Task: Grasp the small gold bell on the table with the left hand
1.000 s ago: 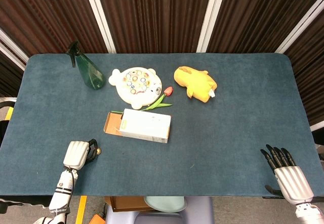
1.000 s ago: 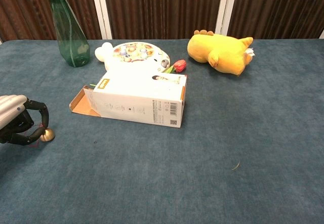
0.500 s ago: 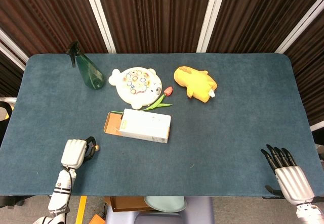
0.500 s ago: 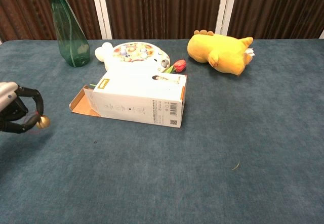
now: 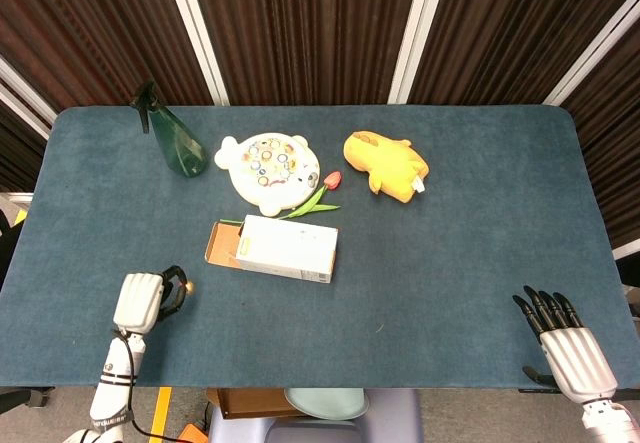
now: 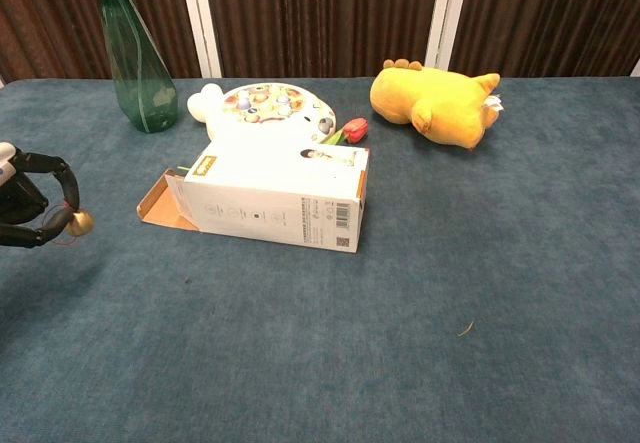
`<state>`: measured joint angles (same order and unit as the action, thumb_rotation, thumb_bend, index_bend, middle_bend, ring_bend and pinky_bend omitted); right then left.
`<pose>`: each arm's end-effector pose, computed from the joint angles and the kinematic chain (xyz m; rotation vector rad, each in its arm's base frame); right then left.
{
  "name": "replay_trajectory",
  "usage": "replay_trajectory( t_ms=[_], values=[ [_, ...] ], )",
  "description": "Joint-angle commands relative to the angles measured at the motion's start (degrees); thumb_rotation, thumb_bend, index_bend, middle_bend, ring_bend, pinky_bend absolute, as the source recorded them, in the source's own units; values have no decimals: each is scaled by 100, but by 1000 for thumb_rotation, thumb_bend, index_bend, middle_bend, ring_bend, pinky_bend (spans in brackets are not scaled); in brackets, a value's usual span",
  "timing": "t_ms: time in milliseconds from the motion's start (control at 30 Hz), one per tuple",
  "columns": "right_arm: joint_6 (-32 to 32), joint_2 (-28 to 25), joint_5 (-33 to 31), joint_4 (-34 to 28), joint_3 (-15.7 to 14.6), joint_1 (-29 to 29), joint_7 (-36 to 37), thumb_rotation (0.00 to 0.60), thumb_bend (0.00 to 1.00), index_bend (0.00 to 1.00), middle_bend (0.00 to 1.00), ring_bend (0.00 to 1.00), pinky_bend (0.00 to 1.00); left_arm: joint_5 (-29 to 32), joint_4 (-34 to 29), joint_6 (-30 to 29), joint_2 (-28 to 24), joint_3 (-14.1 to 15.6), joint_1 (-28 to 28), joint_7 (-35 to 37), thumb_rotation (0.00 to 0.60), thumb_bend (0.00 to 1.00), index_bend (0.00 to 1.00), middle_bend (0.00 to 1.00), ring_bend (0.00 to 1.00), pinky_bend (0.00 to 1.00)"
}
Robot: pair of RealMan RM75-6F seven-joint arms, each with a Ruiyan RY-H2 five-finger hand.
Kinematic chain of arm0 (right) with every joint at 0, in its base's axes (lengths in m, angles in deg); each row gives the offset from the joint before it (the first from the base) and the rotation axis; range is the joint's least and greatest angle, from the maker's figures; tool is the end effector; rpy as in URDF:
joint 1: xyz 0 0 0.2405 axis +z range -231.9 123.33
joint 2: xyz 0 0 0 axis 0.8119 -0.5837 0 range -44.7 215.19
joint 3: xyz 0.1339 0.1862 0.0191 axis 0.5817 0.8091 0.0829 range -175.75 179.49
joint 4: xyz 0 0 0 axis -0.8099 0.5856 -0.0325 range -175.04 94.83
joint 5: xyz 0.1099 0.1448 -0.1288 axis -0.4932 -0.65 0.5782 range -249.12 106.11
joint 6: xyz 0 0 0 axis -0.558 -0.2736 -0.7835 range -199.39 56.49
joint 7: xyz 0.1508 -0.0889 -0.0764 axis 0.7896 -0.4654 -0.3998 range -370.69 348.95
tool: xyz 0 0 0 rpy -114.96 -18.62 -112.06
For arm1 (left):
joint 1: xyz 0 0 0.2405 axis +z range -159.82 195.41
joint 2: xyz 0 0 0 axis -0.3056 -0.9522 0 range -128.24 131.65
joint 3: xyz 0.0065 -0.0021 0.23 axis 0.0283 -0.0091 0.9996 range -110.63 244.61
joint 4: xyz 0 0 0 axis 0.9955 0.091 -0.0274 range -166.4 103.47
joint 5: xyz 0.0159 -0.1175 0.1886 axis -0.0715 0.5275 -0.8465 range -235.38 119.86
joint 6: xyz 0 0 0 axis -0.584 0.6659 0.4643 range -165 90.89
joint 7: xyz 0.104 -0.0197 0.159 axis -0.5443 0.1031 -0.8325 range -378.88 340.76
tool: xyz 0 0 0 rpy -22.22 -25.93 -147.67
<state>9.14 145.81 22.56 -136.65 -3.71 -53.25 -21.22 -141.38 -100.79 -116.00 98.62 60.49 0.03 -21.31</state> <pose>-0.2923 -0.1681 0.0995 1.6503 -0.9149 0.6633 -0.2335 0.2971 -0.0118 -1.4540 -0.9564 -1.0992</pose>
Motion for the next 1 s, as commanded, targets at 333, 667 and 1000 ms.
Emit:
replay_trajectory(
  t_ms=[333, 667, 1000],
  values=[
    [-16, 2, 25, 1, -27, 1, 16, 600, 241, 0, 0, 0, 0, -45, 276, 124, 152, 219, -10, -207, 600, 490, 790, 1000, 1000, 1000],
    [-8, -16, 29, -4, -30, 2, 47, 600, 241, 0, 0, 0, 0, -158, 661, 219, 410, 370, -50, -312, 600, 488, 723, 1000, 1000, 1000],
    [76, -22, 77, 2, -38, -30, 95, 600, 241, 0, 0, 0, 0, -71, 525, 423, 317, 439, -38, -469, 600, 467, 570, 1000, 1000, 1000]
  ],
)
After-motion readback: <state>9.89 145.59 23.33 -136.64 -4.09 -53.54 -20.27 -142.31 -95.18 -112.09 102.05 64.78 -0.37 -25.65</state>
